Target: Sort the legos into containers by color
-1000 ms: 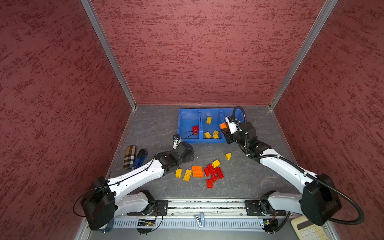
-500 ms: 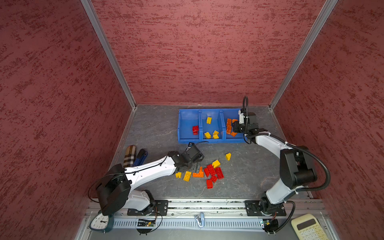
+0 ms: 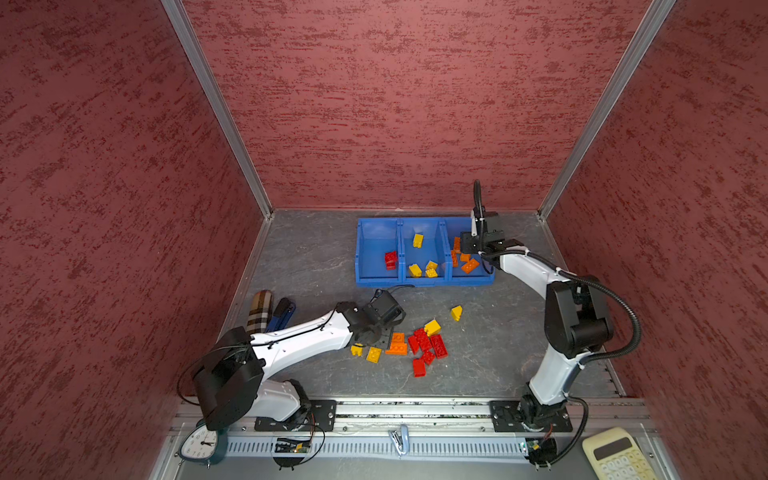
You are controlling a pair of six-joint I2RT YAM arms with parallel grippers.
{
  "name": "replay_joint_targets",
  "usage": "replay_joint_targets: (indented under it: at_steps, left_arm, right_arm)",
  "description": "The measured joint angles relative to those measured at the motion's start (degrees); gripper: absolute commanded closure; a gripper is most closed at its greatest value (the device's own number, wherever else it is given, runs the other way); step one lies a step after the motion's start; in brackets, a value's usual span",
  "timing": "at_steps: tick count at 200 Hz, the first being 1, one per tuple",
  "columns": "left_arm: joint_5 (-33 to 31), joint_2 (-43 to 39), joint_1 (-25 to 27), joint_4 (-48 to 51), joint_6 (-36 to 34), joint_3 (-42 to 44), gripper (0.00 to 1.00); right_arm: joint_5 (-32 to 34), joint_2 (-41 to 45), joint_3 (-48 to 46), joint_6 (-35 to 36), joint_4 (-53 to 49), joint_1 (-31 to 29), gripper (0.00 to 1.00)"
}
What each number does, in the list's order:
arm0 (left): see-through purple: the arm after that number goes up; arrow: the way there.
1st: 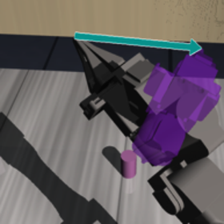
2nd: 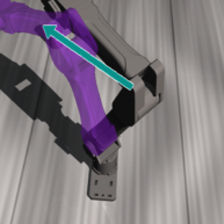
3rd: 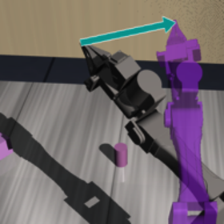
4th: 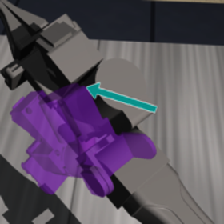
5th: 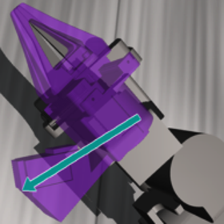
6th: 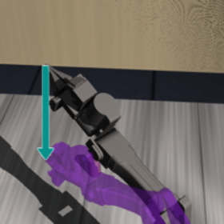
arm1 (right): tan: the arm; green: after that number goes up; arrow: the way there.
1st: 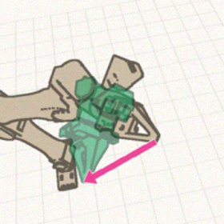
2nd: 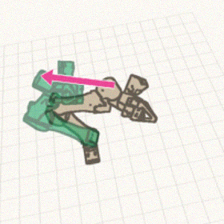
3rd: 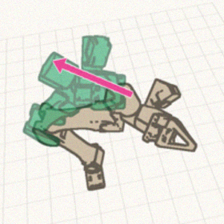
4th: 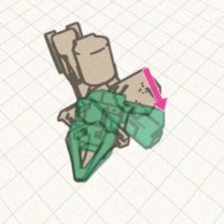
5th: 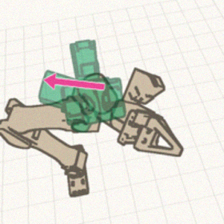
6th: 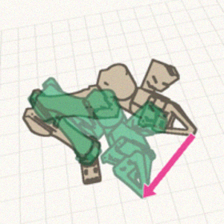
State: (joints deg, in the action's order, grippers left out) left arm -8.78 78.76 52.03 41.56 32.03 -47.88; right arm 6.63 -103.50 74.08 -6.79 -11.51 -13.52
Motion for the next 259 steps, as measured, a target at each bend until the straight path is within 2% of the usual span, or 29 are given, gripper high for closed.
replay_joint_targets:
  at_steps: [49,59,62,66,121,144,184,193,227,259]
  left_arm:
    - [2.21,2.01,-0.39,-0.07,-1.42,0.96,0.42]
    - [2.51,2.62,-0.52,0.0,-1.53,1.27,0.43]
    - [2.56,2.84,-0.55,-0.02,-1.51,1.33,0.43]
    - [2.6,3.17,-0.57,-0.04,-1.53,1.42,0.44]
    - [4.24,7.85,-0.61,-1.62,-1.55,2.21,0.49]
    - [4.39,9.03,-0.59,-2.16,-1.84,2.1,0.58]
    - [4.09,9.01,-0.63,-2.21,-1.99,2.12,0.68]
    - [3.98,8.98,-0.63,-2.21,-2.08,2.12,0.74]
    - [3.3,8.02,-1.27,-2.16,-1.53,2.1,0.77]
    - [1.14,2.43,-3.3,-2.34,-0.76,-0.42,0.78]
  right_arm:
    - [-2.75,8.9,-5.77,-0.04,2.29,-0.7,0.23]
    - [-2.99,10.56,-6.69,-0.24,3.13,-0.7,0.13]
    - [-3.04,10.99,-6.91,-0.33,3.34,-0.7,0.04]
    - [-3.1,11.61,-7.28,-0.37,3.69,-0.7,0.01]
    - [-3.8,19.61,-14.51,-2.05,8.94,-0.7,0.01]
    - [-2.43,23.87,-18.78,-3.41,11.8,-0.7,0.01]
    - [1.6,30.51,-25.29,-6.62,16.44,-0.68,0.01]
    - [1.75,31.78,-26.34,-6.97,17.18,-0.66,0.01]
    - [-3.63,34.97,-27.61,-5.57,17.7,-0.52,0.01]
    - [-10.43,35.01,-26.12,-4.42,12.57,-0.52,0.01]
